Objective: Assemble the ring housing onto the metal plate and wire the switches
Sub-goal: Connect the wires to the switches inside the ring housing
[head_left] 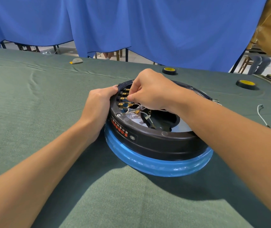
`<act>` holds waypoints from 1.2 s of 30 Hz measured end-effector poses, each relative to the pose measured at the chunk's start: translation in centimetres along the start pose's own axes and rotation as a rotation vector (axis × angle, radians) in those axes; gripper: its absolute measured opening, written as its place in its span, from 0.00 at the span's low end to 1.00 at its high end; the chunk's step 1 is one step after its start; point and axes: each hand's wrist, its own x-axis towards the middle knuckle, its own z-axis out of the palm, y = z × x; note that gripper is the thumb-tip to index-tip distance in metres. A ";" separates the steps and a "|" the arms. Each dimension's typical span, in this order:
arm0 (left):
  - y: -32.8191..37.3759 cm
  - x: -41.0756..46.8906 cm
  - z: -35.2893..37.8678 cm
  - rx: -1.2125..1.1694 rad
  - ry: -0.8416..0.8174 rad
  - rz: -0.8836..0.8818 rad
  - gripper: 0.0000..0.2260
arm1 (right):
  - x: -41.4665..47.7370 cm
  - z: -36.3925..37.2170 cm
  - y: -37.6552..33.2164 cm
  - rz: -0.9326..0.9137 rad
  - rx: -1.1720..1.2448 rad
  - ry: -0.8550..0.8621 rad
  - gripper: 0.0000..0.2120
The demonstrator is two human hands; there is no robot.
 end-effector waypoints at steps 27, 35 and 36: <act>0.1 0.1 -0.1 0.036 -0.017 0.041 0.14 | 0.1 0.2 -0.7 0.286 0.292 0.115 0.06; -0.2 0.4 -0.1 0.043 -0.004 0.036 0.14 | -0.2 0.0 -0.7 0.269 0.227 0.171 0.07; -0.2 0.4 -0.1 0.042 -0.004 0.037 0.15 | -0.2 0.0 -0.7 0.261 0.231 0.177 0.07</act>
